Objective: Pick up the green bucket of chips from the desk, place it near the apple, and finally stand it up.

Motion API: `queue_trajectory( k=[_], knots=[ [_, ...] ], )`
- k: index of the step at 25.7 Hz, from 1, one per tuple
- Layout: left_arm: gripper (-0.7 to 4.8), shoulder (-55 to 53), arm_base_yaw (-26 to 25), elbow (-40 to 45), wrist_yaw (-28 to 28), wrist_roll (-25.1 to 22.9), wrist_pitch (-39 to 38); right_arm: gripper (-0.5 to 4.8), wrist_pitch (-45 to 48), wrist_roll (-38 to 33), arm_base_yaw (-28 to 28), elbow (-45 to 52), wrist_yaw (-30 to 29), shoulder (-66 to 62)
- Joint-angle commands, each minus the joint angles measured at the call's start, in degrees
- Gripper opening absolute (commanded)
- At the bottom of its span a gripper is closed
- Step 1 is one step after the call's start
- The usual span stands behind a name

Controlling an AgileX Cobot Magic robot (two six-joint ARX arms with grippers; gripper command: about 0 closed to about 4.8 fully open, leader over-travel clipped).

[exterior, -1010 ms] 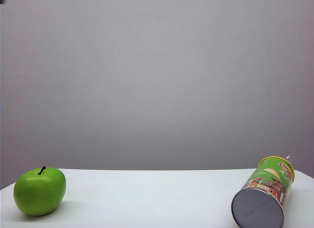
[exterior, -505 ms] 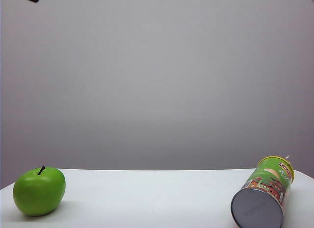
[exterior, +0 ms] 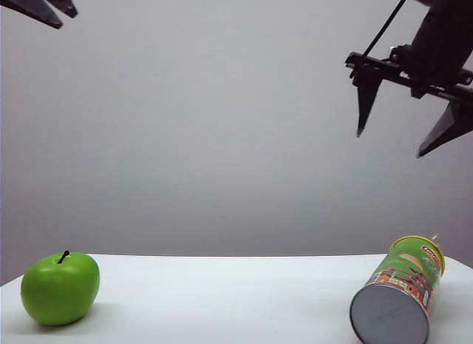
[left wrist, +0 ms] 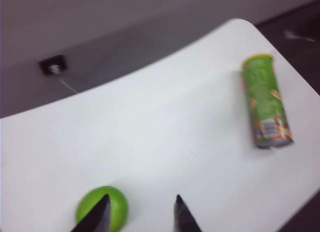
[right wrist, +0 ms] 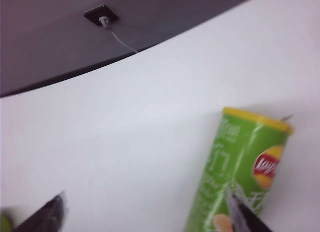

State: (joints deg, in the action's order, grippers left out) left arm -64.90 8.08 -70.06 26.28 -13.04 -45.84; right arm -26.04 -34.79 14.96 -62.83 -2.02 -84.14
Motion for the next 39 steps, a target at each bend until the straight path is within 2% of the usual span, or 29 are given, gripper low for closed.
queue_trajectory(
  k=[1, 3, 5, 6, 10, 14, 20, 28, 33, 39],
  knots=[
    [2.76, 0.0, -0.1, -0.4, -2.0, 0.0, -1.2, 4.79, -2.7, -7.4, 0.4, -0.4, -0.6, -0.7],
    [3.55, 0.0, -0.1, -0.4, -2.2, 0.0, -1.1, 4.79, -5.0, -7.1, 0.4, -0.4, -0.7, -0.9],
    [4.67, 0.0, -0.1, -0.4, -2.3, 0.0, -0.5, 4.79, -8.0, -7.0, 0.5, -0.4, -1.0, -1.4],
    [4.79, 0.0, -0.1, -0.4, -2.6, 0.0, -0.3, 4.79, -9.8, -7.1, 0.7, -0.3, -1.2, -1.6],
    [4.79, 0.0, 0.0, -0.5, -2.9, 0.0, 0.3, 4.79, -17.7, -7.2, 1.2, -0.1, -0.5, -4.5],
    [4.79, 0.0, 0.5, -0.5, -3.0, 0.0, -1.0, 4.79, -18.5, -7.2, 1.9, 0.1, -1.1, -9.1],
    [4.79, 0.0, 0.5, -0.5, -3.1, 0.0, -2.2, 4.79, -12.6, -10.9, 2.6, 0.0, -4.6, -14.4],
    [4.79, 0.0, 0.5, -0.5, -3.1, 0.0, -3.3, 4.79, -7.1, -12.4, 2.6, 0.0, -4.1, -20.7],
    [4.79, 0.0, 0.5, -0.4, -3.1, 0.0, -3.7, 4.79, -3.1, -12.4, 2.7, 0.0, -5.9, -24.4],
    [4.79, 0.0, 0.5, -0.4, -3.1, 0.0, -3.8, 4.79, 0.0, -13.0, 2.6, 0.0, -5.3, -25.3]
  ],
)
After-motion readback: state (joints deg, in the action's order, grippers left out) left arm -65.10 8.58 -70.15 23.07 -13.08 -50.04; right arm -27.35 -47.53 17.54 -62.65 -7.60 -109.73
